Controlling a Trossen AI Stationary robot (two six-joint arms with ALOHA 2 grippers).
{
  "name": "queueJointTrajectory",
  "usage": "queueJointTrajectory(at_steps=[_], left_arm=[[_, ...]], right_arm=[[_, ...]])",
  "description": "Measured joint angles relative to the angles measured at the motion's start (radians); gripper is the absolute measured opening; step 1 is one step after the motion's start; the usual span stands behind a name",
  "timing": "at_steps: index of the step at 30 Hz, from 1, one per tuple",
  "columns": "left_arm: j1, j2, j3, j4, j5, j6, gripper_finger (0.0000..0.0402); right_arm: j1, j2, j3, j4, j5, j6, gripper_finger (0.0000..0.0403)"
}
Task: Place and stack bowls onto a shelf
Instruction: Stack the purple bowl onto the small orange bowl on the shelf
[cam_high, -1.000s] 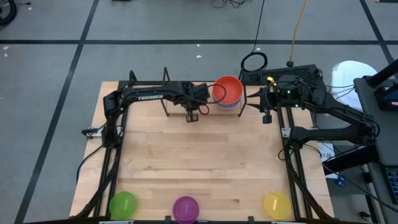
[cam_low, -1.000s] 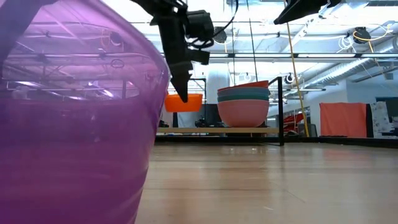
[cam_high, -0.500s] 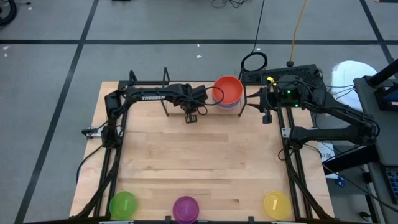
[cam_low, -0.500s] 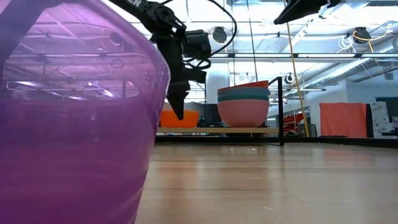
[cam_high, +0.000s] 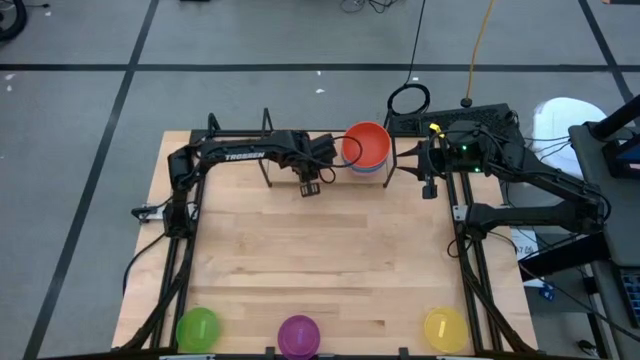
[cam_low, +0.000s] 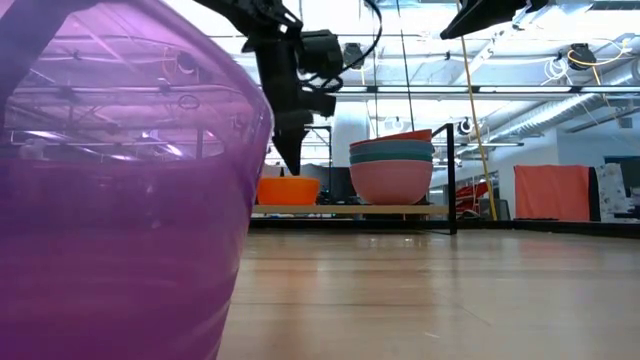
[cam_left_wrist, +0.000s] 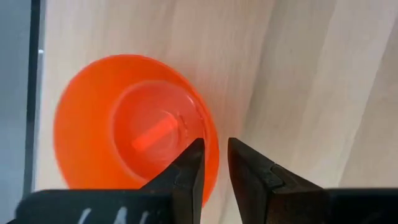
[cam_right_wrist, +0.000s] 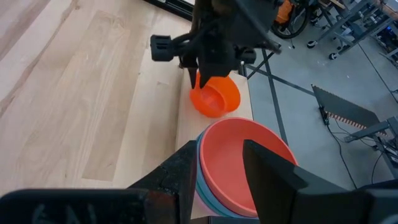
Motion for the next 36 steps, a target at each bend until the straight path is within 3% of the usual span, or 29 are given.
queueJointTrajectory(at_steps=[5,12,15,24,36], left_arm=[[-0.017,0.000,0.067,-0.140,0.010,-0.105,0.0078],[-0.105,0.000,0.107,-0.429,0.280,-0.305,0.0078],[-0.180,0.000,0.107,-0.513,0.322,-0.433,0.0078],[-0.451,0.000,0.107,-0.488,0.323,-0.691,0.0078],[-0.700,0.000,0.088,-0.242,0.308,-0.998,0.0079]], right_arm=[[0.000,0.000,0.000,0.000,0.000,0.004,0.0125],[0.000,0.000,0.000,0.000,0.000,-0.009,0.0125],[0.000,0.000,0.000,0.005,0.000,-0.019,0.0125],[0.000,0.000,0.000,0.009,0.000,-0.028,0.0125],[0.000,0.000,0.000,0.045,-0.001,-0.027,0.0125]])
